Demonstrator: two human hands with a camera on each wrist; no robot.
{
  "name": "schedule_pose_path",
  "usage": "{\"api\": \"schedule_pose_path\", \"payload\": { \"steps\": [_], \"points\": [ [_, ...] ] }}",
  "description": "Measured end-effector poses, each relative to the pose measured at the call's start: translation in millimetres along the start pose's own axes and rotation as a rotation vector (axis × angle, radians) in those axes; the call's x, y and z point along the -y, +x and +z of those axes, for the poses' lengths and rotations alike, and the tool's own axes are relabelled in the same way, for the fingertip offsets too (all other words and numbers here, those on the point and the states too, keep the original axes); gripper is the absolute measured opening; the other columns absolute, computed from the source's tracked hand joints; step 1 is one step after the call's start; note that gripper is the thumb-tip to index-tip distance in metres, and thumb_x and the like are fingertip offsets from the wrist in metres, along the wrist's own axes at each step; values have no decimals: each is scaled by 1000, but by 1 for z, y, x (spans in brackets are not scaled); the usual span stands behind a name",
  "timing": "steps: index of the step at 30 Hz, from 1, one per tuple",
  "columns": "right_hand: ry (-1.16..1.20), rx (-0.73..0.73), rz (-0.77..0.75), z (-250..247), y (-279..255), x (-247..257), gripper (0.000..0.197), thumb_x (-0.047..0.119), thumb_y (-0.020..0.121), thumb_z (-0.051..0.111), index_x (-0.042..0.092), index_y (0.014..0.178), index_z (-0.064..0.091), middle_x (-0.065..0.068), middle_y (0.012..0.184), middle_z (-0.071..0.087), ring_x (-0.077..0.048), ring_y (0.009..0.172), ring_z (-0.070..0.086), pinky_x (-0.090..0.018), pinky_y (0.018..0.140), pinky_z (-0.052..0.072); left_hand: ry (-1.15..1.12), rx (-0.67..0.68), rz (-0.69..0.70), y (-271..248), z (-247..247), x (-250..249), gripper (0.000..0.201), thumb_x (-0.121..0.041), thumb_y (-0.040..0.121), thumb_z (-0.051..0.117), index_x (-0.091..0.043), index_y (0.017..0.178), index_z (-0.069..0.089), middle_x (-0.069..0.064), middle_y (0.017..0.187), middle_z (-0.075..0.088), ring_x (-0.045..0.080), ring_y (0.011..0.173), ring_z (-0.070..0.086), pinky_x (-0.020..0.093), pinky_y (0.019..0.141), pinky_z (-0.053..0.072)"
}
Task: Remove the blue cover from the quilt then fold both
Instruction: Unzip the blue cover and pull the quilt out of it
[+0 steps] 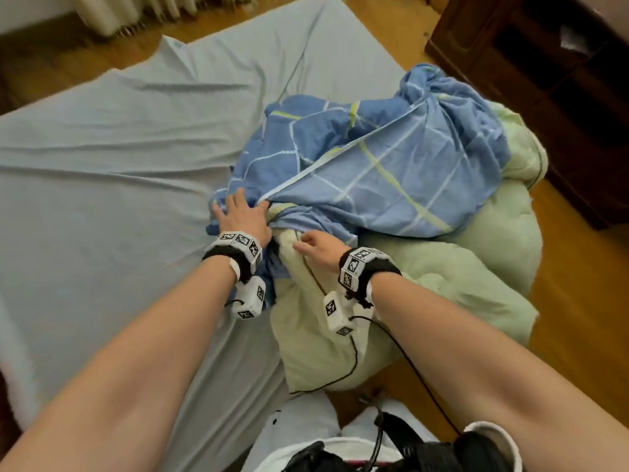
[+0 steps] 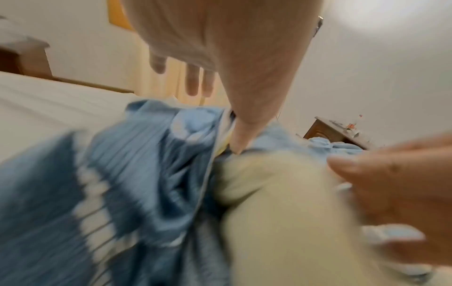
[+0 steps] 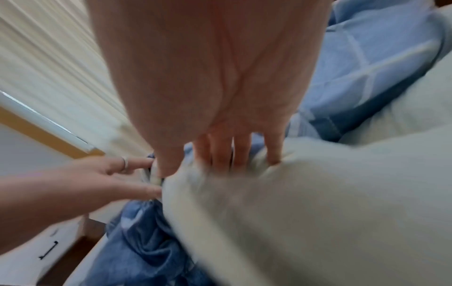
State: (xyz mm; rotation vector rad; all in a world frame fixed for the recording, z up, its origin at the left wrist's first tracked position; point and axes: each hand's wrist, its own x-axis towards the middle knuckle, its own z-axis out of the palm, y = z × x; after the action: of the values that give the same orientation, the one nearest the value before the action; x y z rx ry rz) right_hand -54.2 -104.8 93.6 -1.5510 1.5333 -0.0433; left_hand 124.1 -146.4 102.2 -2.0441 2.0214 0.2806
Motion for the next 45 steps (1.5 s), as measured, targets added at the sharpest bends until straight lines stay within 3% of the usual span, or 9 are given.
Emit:
{"api": "schedule_pose_path", "payload": {
  "steps": [3, 8, 11, 16, 22, 28, 35, 39, 45],
  "points": [
    [89, 17, 66, -9, -15, -30, 50, 44, 94, 61, 12, 132, 57, -4, 129, 63, -19, 119, 59, -37, 103, 45, -105, 49, 67, 4, -2, -28, 44, -34, 86, 57, -37, 130, 55, 7, 149, 32, 27, 137, 31, 52, 113, 18],
    [32, -106, 209, -60, -41, -95, 36, 37, 91, 63, 17, 122, 66, -1, 120, 68, -19, 109, 64, -32, 96, 49, -291, 150, 158, 0, -12, -84, 41, -24, 90, 52, -29, 130, 58, 6, 139, 43, 30, 124, 49, 44, 103, 40],
    [91, -160, 274, -85, -67, -142, 32, 35, 92, 63, 18, 118, 66, -4, 115, 69, -21, 105, 66, -36, 93, 52, -340, 219, 232, -10, -12, -127, 42, -23, 89, 52, -28, 131, 57, 8, 137, 46, 32, 120, 53, 44, 101, 44],
    [182, -201, 374, -127, -126, -216, 33, 32, 90, 65, 17, 120, 64, -4, 113, 70, -20, 101, 67, -34, 89, 51, -323, 281, 394, -30, -25, -221, 41, -23, 90, 52, -23, 130, 58, 10, 133, 56, 32, 115, 59, 43, 98, 48],
    [259, -387, 347, -212, -204, -306, 33, 27, 93, 64, 16, 124, 63, -2, 114, 65, -16, 101, 60, -28, 90, 47, -250, 237, 546, -61, -39, -364, 40, -23, 89, 54, -24, 128, 61, 9, 127, 63, 29, 115, 60, 39, 97, 49],
    [175, -495, 284, -319, -298, -441, 33, 31, 92, 63, 23, 125, 62, 5, 115, 67, -14, 105, 62, -31, 92, 50, -153, 185, 620, -90, -51, -545, 38, -28, 89, 57, -26, 127, 60, 5, 130, 60, 26, 118, 57, 37, 100, 46],
    [26, -441, 296, -425, -404, -606, 39, 37, 90, 64, 29, 127, 58, 7, 123, 64, -14, 110, 60, -33, 94, 50, -86, 300, 699, -144, -64, -762, 37, -35, 91, 57, -27, 127, 60, -3, 124, 63, 19, 112, 60, 30, 96, 47],
    [-34, -405, 318, -477, -427, -684, 42, 44, 88, 65, 34, 127, 55, 9, 126, 62, -13, 109, 59, -36, 92, 52, -166, 335, 714, -146, -73, -841, 33, -36, 90, 57, -29, 122, 62, -5, 118, 67, 16, 104, 63, 31, 92, 49],
    [-59, -342, 331, -562, -412, -778, 45, 46, 88, 65, 35, 130, 52, 10, 130, 59, -13, 112, 58, -34, 90, 51, -152, 342, 661, -94, -81, -941, 30, -31, 92, 57, -22, 120, 66, -1, 111, 69, 18, 101, 64, 28, 86, 49]
  ]
}}
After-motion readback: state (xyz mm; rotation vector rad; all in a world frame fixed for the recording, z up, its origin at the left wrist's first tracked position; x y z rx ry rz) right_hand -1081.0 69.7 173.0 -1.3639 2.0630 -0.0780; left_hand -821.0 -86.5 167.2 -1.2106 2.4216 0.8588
